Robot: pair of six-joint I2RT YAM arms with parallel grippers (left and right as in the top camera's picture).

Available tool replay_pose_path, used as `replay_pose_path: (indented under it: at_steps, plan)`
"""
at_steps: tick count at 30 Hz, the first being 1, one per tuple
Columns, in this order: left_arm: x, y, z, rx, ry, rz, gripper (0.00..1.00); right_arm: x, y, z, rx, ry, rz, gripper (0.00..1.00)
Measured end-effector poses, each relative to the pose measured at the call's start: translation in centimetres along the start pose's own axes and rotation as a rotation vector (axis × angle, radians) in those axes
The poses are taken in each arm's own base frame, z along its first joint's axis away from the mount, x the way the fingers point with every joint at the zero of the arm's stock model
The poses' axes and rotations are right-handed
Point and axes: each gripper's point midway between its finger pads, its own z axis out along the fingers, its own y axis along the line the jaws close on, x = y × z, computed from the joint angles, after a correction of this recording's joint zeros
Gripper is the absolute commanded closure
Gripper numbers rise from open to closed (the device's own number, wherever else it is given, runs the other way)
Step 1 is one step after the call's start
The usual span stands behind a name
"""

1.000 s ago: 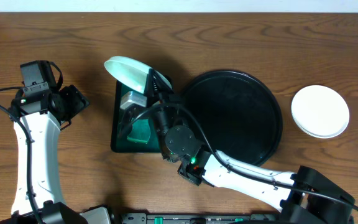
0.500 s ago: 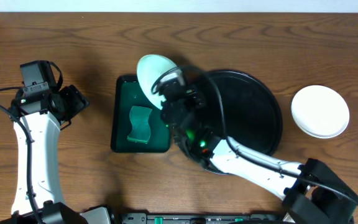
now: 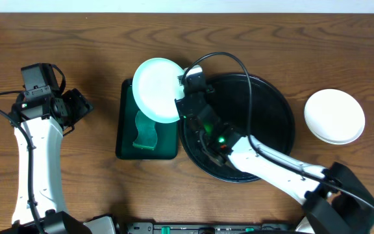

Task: Clean dirty plates on tray and stack at the side
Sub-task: 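Carry the plate right and lower it onto the plate stack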

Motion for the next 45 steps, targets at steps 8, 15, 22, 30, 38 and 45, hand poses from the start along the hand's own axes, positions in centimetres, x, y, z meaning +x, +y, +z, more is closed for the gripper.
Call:
replay_pose_path:
  at_steps: [8, 15, 22, 30, 38, 45]
  plan:
    - [0.0, 0.0, 0.0, -0.001, 0.000, 0.000, 0.20, -3.1, -2.0, -1.7, -0.073, -0.002, 0.147, 0.99]
    - [0.0, 0.0, 0.0, 0.000, 0.000, 0.000, 0.20, -3.3, -7.0, -1.9, -0.078, 0.081, 0.257, 0.99]
    - [0.0, 0.0, 0.0, 0.000, 0.000, 0.000, 0.20, -2.0, -13.6, -2.6, -0.010, 0.184, 0.358, 0.99]
    - [0.0, 0.0, 0.0, 0.000, 0.000, 0.000, 0.20, -0.6, -22.0, -4.4, 0.089, 0.254, 0.498, 0.99]
    - [0.0, 0.0, 0.0, 0.000, 0.000, 0.000, 0.20, 3.3, -29.9, -7.5, 0.264, 0.358, 0.650, 0.99]
    - [0.0, 0.0, 0.0, 0.000, 0.000, 0.000, 0.20, 5.3, -36.2, -10.4, 0.422, 0.358, 0.763, 0.99]
